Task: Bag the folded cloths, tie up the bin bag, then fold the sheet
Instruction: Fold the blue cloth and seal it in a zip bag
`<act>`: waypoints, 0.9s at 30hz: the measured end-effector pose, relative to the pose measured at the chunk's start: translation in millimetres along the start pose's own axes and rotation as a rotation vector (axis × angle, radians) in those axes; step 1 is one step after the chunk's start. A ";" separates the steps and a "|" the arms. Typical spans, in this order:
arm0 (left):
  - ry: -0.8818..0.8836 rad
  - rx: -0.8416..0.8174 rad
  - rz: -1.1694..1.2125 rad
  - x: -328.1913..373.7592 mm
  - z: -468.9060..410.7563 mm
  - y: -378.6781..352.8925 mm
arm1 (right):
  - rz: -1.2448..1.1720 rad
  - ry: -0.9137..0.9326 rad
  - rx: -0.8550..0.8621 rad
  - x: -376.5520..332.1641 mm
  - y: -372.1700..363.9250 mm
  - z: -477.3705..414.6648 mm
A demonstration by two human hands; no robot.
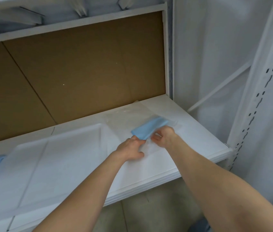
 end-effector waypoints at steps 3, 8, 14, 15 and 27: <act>0.002 0.000 -0.010 0.5 3.8 0.0 | 0.080 -0.024 -0.024 3.2 -5.3 9.6; -0.022 -0.028 -0.077 -1.6 7.9 -4.2 | 0.373 0.122 0.177 -15.1 18.1 17.3; -0.012 -0.097 -0.020 -2.7 14.0 -4.6 | 0.708 0.389 0.540 -55.8 59.5 35.1; -0.004 -0.092 -0.016 -3.2 15.7 -3.0 | 0.724 0.391 0.534 -57.3 61.1 35.1; 0.090 0.204 -0.212 5.6 15.9 6.9 | 0.230 0.246 0.139 -39.8 31.6 23.6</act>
Point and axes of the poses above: each hand's wrist, its own z-axis away from the middle knuckle, its own y-axis out of the back of the hand, x = y × z, the point moved 6 cm from there along -z, towards the middle knuckle, and after that the axes turned 10 degrees about -y, right-handed, at the moved point
